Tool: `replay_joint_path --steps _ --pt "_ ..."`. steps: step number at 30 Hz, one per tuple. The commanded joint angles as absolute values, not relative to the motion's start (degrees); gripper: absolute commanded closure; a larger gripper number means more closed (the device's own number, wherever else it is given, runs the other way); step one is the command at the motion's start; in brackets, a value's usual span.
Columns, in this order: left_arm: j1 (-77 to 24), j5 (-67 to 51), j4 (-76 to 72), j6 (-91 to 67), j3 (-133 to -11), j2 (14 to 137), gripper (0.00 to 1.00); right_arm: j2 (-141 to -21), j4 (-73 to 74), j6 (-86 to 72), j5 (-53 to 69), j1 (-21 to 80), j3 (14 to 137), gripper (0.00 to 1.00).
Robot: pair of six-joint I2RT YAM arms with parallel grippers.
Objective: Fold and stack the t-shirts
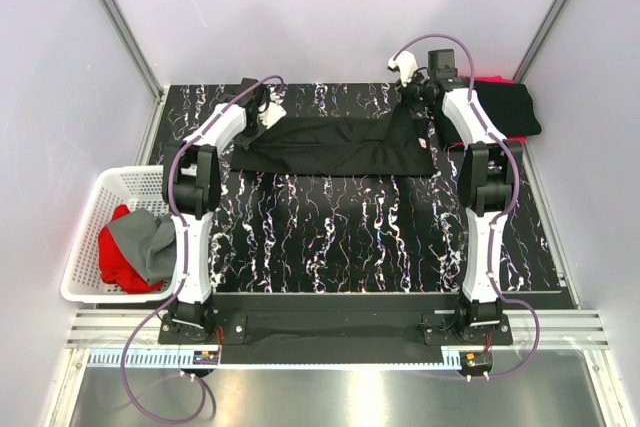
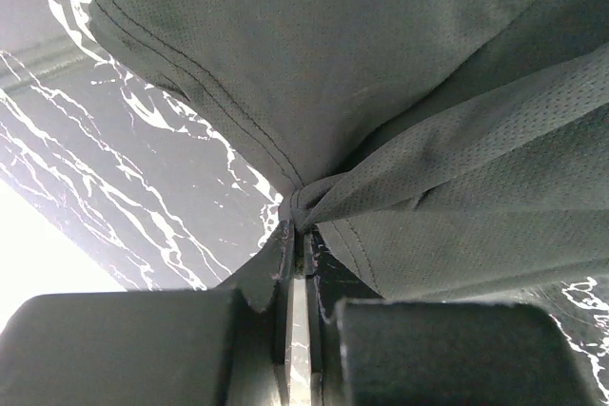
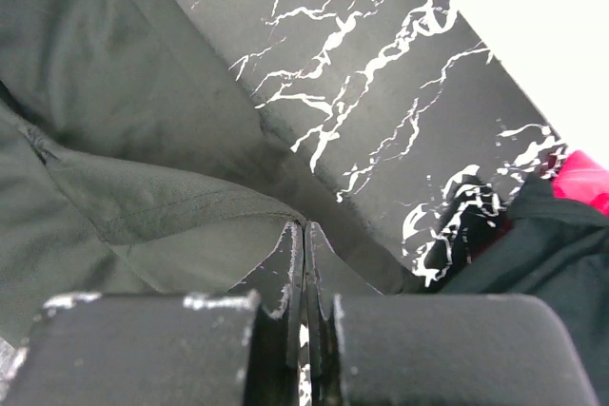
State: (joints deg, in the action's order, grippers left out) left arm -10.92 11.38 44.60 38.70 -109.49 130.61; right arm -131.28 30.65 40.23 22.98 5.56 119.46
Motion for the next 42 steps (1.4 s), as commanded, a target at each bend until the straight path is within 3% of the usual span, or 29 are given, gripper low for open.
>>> replay_joint_path --steps 1,5,6,8,10,14,17,21,25,38,42 --pt "-10.4 14.1 44.6 37.3 -112.8 130.9 1.0 -131.8 28.4 38.8 22.0 5.3 122.5 1.0" --pt "-10.2 15.8 44.5 36.3 -113.9 131.2 0.9 -133.5 27.9 38.2 20.9 5.3 124.3 1.0" --pt "-10.1 16.8 44.4 35.4 -114.1 130.9 0.76 -133.9 27.3 36.8 20.1 5.3 125.7 0.95" --pt "-9.9 17.6 44.2 34.5 -114.0 129.8 0.61 -133.9 25.9 35.0 18.9 5.4 126.6 0.77" --pt "-9.9 17.5 44.1 33.6 -113.7 126.9 0.56 -132.5 25.1 33.8 17.7 5.8 127.1 0.64" --pt "-10.2 13.1 43.2 29.9 -110.8 119.8 0.43 -128.2 24.1 31.5 18.1 5.8 124.5 0.58" --pt "-11.5 9.4 43.8 30.8 -106.0 117.3 0.43 -125.4 24.1 31.6 20.8 5.8 120.2 0.57" --pt "-12.3 5.9 43.8 32.6 -100.3 118.3 0.55 -124.0 27.2 35.4 26.1 6.8 113.5 0.6" --pt "-12.3 2.9 44.1 30.7 -99.3 120.3 0.6 -125.9 33.3 37.7 28.6 8.2 112.9 0.64" --pt "-11.8 5.6 44.5 28.7 -97.6 124.2 0.6 -132.0 39.7 39.9 30.6 12.4 116.5 0.62" --pt "-11.8 5.3 44.6 28.3 -96.9 124.3 0.6 -132.5 39.6 40.5 27.7 13.1 115.9 0.53"
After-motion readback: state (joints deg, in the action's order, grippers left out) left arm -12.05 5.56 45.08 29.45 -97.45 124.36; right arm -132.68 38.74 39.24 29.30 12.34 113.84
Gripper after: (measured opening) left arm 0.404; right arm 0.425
